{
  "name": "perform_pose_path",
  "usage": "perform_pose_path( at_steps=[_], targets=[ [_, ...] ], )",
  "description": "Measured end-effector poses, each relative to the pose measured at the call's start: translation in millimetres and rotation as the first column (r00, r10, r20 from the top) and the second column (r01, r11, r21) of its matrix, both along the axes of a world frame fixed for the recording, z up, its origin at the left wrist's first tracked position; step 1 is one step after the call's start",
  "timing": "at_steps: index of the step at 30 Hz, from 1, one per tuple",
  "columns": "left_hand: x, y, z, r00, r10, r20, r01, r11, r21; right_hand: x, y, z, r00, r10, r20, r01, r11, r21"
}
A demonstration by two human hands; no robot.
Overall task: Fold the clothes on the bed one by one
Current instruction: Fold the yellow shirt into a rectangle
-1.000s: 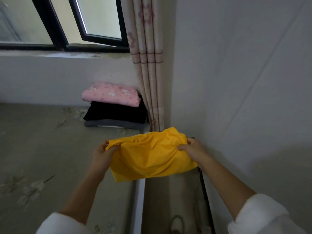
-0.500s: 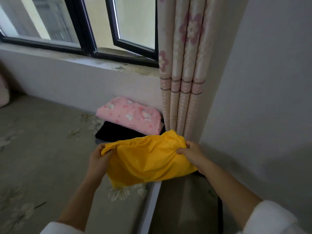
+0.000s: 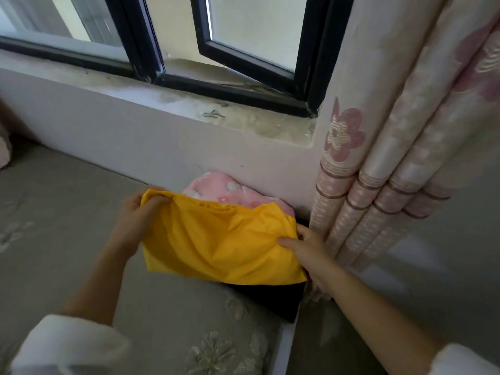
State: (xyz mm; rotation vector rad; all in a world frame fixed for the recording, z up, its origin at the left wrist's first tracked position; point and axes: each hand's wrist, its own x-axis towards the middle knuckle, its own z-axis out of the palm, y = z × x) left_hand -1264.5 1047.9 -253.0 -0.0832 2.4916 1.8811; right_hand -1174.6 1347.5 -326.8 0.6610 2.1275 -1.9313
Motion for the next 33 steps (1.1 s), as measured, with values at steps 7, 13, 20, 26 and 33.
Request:
perform_pose_path(
  at_steps=[7,13,20,26,33],
  targets=[
    [-160,27,-10,0.998,-0.038,0.044,0.044,0.989,-0.144,-77,0,-33,0.959,-0.251,0.131,0.271,0.949,-0.162],
    [-160,31,-126,0.935,0.007,0.356,0.154,0.893,-0.422,-75,-1,-89,0.910,-0.292,0.295,0.316,0.948,-0.034],
    [-132,21,-144,0.992,-0.086,0.091,0.125,0.597,-0.792,-73,1,-95,0.917,-0.241,0.317,0.274,0.960,-0.064],
    [-129,0,-129,0.971,0.013,0.238,0.132,0.804,-0.580,-58,9,-92,0.939,-0.144,0.313,0.154,0.988,-0.007],
    [-122,-3,-130,0.983,0.123,0.136,0.010,0.702,-0.712,-53,1,-82,0.957,-0.122,0.262,-0.007,0.895,0.445]
  ],
)
